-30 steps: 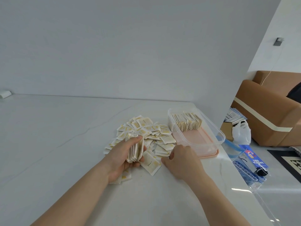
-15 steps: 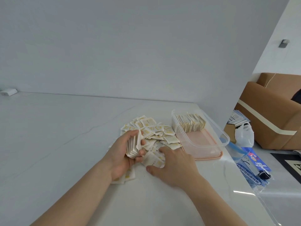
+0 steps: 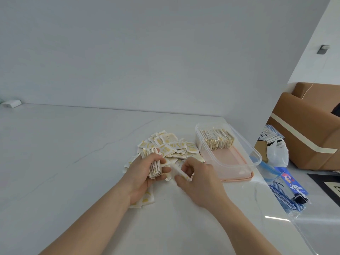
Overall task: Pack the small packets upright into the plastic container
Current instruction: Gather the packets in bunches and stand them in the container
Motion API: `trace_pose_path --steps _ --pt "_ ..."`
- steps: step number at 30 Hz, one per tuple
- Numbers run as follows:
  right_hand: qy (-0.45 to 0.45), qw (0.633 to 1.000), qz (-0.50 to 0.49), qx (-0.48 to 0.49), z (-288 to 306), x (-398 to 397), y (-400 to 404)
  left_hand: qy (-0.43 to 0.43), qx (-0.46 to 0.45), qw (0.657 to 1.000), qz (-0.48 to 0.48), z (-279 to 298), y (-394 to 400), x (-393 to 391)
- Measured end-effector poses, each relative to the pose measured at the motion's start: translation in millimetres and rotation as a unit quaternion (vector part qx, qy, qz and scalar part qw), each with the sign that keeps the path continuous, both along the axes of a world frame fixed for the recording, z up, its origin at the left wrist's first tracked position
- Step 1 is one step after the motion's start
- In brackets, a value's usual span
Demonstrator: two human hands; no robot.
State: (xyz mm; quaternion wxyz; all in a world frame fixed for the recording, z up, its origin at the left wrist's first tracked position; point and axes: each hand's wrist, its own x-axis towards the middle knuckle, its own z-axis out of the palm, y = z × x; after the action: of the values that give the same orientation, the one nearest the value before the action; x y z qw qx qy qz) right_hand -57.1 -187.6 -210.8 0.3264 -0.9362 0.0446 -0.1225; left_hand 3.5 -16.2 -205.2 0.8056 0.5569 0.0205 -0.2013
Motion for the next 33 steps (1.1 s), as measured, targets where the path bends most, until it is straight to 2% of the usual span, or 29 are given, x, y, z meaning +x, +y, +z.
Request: trace_pose_path --steps 5,9,13,18,22,24,28,30,33 --pt "-0.108 0.991 -0.023 0.08 1 3 -3 0.044 -0.045 0.997 -0.043 -5 -6 -3" --pt "-0.108 0.991 0.012 0.079 -5 3 2 0.078 -0.078 0.989 -0.097 -2 -7 -8" --pt "-0.114 0.987 0.077 0.083 -5 1 5 0.098 -0.11 0.983 -0.106 2 -2 -7" --pt "-0.105 0.982 0.14 0.073 -3 0 -4 0.08 -0.09 0.986 -0.118 3 1 -6" --pt "-0.129 0.98 0.136 0.071 -3 3 -7 0.063 -0.078 0.982 -0.163 3 0 -8" --pt "-0.142 0.98 0.129 0.05 -4 4 -8 0.048 -0.071 0.981 -0.173 2 -1 -9" --pt "-0.145 0.98 0.116 -0.076 -2 5 -12 0.022 -0.06 0.984 -0.169 4 0 -10" --pt "-0.116 0.98 0.127 -0.096 -2 5 -13 0.005 -0.042 0.982 -0.184 5 0 -13" --pt "-0.123 0.978 0.138 -0.092 -6 6 -11 -0.011 -0.02 0.974 -0.223 6 1 -16"
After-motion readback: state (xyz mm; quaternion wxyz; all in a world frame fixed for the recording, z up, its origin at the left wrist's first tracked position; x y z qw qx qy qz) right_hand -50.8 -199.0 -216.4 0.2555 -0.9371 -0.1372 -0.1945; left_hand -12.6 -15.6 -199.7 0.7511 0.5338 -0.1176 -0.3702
